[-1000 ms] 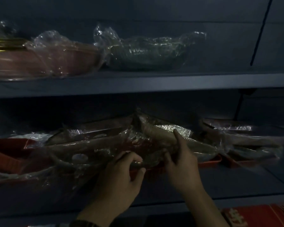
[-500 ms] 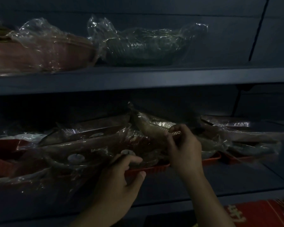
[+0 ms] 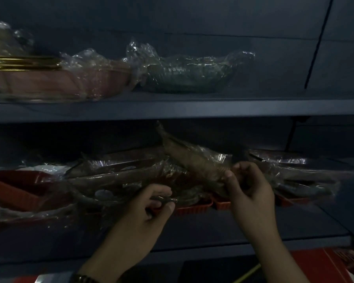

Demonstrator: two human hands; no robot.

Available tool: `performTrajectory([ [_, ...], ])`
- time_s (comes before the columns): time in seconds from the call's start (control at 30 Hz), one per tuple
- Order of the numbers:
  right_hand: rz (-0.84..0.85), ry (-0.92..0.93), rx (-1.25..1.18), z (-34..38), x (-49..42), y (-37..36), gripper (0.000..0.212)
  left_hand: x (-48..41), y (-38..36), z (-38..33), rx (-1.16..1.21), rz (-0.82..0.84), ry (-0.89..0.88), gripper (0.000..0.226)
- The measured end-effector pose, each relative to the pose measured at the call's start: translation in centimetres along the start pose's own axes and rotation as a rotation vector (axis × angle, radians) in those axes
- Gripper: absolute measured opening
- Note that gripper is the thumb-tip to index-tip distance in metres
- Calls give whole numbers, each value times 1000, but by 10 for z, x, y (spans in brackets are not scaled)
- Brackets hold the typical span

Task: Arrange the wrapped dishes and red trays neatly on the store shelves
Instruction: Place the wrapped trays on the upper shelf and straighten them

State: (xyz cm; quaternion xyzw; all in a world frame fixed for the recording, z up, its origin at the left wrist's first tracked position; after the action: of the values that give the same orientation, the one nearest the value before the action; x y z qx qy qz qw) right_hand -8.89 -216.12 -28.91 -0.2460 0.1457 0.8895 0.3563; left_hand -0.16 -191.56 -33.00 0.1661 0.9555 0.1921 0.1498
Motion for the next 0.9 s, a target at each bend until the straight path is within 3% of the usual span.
performTrajectory([
  [0.07,29,22,-15,9,9,5,19,4,9,-5,91,-32,14,27],
  [0.23,216,45,-116,30,34,9,38,18,37,-10,426,-180,43,76],
  [0.3,276,-5,-53,29,43,10,55,23,41,-11,560,-195,48,92],
  [0.4,310,-17,64,34,55,14,69,31,49,-18,641,-183,-25,100],
  [0.5,367,23,102,44,65,16,70,40,51,-22,551,-114,-57,94],
  [0.63,394,57,115,53,74,24,68,55,44,-27,454,18,-93,63],
  [0.77,364,98,87,68,77,35,58,67,57,-41,459,-147,-164,24],
  [0.9,309,168,24,97,81,49,47,86,65,-67,423,-241,-243,16],
])
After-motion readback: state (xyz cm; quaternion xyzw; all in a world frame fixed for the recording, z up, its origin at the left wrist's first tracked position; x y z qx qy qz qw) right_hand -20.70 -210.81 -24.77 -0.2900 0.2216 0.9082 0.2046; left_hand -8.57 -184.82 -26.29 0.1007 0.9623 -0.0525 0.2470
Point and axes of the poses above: each hand's wrist, its own x-axis away from the middle knuckle, its own y-axis out of the back of the hand, z = x × y, the point moved 9 cm from there along -x, towards the middle knuckle, and after that the axes turned 3 degrees about x, right-handed, at the moved point
